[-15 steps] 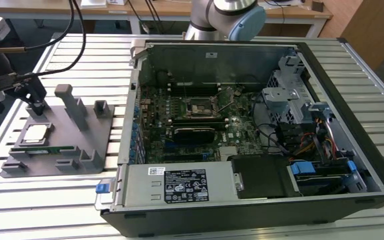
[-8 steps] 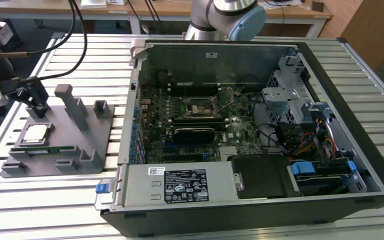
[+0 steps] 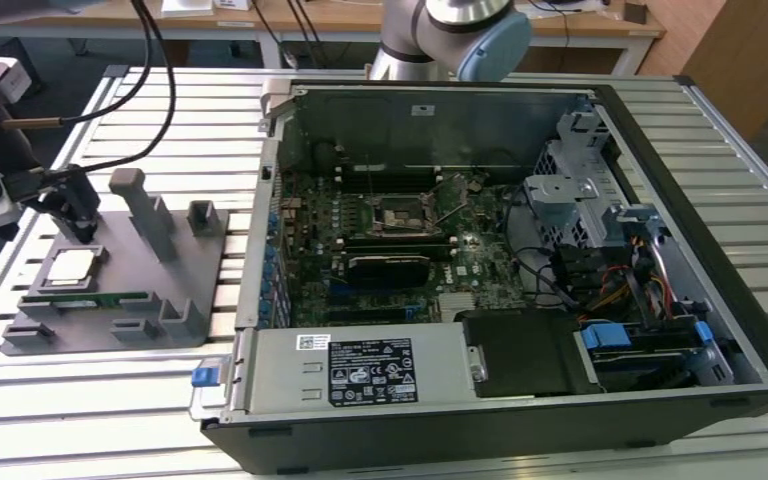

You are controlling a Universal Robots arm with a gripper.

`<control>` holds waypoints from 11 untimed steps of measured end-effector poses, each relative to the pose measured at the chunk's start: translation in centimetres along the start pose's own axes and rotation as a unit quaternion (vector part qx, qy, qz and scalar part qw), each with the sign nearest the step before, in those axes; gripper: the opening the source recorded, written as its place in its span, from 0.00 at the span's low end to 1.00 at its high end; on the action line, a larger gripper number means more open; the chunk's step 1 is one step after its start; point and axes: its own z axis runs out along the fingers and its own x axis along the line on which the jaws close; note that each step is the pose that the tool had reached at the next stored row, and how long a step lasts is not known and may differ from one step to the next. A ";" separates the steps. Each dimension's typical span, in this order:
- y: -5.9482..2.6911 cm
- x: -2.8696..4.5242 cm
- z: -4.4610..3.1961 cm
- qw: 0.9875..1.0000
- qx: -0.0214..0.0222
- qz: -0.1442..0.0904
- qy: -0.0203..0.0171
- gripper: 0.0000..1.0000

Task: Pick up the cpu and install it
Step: 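Pick up the cpu and move it towards the insertion slot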

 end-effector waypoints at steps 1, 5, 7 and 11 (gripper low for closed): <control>-0.01 0.18 0.20 1.000 0.000 0.000 -0.001 0.84; -0.05 0.44 0.91 1.000 0.000 0.000 -0.004 0.84; -0.11 0.44 1.26 1.000 0.000 0.001 -0.005 0.84; -0.33 0.42 1.99 1.000 0.000 0.002 -0.005 0.84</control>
